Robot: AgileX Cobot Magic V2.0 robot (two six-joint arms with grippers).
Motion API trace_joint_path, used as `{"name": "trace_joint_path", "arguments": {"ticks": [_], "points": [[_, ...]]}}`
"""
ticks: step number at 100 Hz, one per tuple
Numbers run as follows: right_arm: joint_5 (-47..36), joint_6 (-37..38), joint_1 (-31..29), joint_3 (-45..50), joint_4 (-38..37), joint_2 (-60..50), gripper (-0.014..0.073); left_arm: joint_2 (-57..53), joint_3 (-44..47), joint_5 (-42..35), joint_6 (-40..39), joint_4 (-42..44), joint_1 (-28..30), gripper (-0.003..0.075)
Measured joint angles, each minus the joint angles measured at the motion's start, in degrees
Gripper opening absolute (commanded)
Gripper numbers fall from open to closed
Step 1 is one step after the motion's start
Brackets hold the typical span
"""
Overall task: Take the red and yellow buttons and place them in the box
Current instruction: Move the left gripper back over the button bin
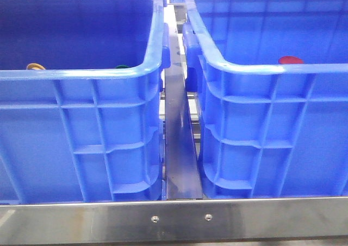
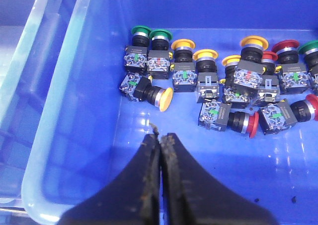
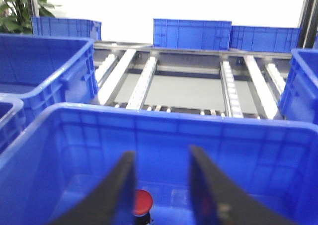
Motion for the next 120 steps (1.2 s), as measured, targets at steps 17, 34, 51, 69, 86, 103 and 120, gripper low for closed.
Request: {"name": "trace_joint_path", "arguments": {"ticks": [17,34,51,69,86,103,120], "points": [[1.4,0.3,0.0,0.0,0.1,-1.1,-0.0065,0.0,0.0,0.0,0.0,0.0,0.0,-0.0019],[3.0,0.3,0.0,0.0,0.1,-1.2,-0.0066,0.0,0.0,0.0,0.7,-0.1,0.0,0.0070],[3.2,0.3,0.0,0.0,0.1,-1.2,-0.0066,0.1,0.0,0.0,2.6,-1.8,0.0,0.0448],[3.2,0.3,0.0,0.0,0.1,-1.2,-0.0066,0.3,0.0,-0.6,3.0,-3.7,0.0,0.0629],[3.2,0.3,0.0,0.0,0.1,-1.2,-0.0066,4.2,-2.7,-0.6,6.3,-8.2,0.0,0.0629],[3.2,0.3,0.0,0.0,0.1,-1.2,-0.0066,13.8,-8.4,-0.4,12.0,-13.8,0.0,0.0629],[3.2,0.5,0.0,0.0,0.1,-1.2,-0.0066,25.4,-13.6,-0.4,13.4,-14.8,0.0,0.0628]]}}
